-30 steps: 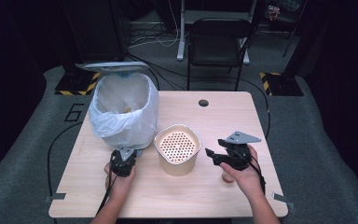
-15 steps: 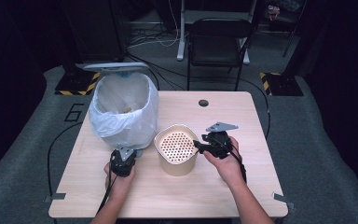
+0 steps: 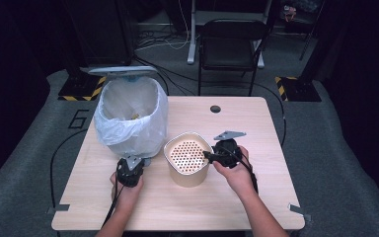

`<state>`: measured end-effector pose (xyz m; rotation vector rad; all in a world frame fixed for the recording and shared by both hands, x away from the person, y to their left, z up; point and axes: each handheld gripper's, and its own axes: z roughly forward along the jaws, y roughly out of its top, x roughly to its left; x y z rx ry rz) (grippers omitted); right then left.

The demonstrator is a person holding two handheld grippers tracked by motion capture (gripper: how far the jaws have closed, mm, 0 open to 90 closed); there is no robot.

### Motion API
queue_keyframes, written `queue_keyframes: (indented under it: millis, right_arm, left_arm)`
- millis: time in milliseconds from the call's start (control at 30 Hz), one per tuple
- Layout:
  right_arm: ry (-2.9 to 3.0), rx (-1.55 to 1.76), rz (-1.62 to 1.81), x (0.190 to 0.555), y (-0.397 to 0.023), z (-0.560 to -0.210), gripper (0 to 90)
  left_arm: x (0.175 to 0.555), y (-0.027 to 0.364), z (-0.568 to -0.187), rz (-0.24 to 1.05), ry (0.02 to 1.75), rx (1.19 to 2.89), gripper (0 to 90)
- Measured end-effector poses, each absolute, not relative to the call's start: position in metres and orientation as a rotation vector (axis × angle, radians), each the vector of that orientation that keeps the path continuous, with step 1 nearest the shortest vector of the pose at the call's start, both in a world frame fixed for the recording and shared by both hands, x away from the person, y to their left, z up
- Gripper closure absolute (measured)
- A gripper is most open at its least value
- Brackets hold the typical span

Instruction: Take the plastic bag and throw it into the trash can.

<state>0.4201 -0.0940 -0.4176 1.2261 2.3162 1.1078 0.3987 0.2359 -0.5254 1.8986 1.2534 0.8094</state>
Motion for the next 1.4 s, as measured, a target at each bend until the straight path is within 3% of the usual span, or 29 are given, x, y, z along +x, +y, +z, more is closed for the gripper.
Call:
queue_keyframes:
  millis: [633, 800, 1067, 1300, 1400]
  right_arm:
    - [2.299, 1.211, 1.149, 0.368, -0.115, -0.421, 58.8]
    - [2.298, 1.202, 1.167, 0.358, -0.117, -0.419, 44.1]
    - [2.151, 1.165, 1.225, 0.348, -0.143, -0.402, 29.6]
    - [2.09, 1.186, 1.176, 0.346, -0.171, -0.41, 15.6]
    - [2.082, 1.202, 1.162, 0.345, -0.179, -0.416, 14.3]
  left_arm:
    - [0.398, 0.235, -0.526, 0.807, 1.255, 1.894, 89.6]
    - [0.398, 0.236, -0.526, 0.809, 1.253, 1.894, 89.5]
    - [0.398, 0.236, -0.525, 0.81, 1.253, 1.895, 89.6]
    - [0.398, 0.236, -0.525, 0.809, 1.252, 1.894, 89.6]
    - [0.398, 0.236, -0.526, 0.809, 1.252, 1.892, 89.5]
